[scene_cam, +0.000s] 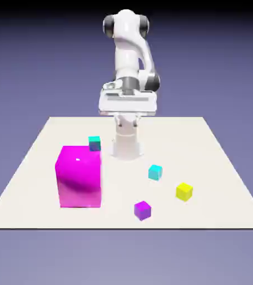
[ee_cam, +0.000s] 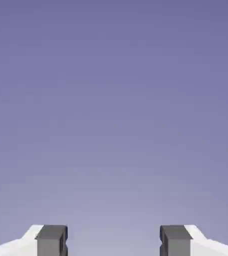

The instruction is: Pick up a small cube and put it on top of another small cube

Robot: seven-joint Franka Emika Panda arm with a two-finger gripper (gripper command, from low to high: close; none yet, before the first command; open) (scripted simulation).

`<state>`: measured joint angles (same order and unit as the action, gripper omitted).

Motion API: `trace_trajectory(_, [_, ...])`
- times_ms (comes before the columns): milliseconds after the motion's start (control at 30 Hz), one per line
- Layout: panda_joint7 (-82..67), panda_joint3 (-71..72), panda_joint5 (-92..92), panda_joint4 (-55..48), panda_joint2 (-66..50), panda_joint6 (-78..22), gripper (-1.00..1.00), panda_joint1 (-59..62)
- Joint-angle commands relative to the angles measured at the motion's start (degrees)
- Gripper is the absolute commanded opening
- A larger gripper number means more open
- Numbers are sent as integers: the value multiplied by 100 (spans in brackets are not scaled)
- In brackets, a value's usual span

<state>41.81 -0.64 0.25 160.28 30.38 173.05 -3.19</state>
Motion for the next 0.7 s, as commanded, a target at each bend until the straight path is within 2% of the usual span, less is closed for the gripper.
trace_trajectory(0, [-54, -54, 21, -60, -190, -79, 0, -208])
trace_trajectory(667, [-1131, -1122, 437, -1252, -3975, -1665, 0, -4361])
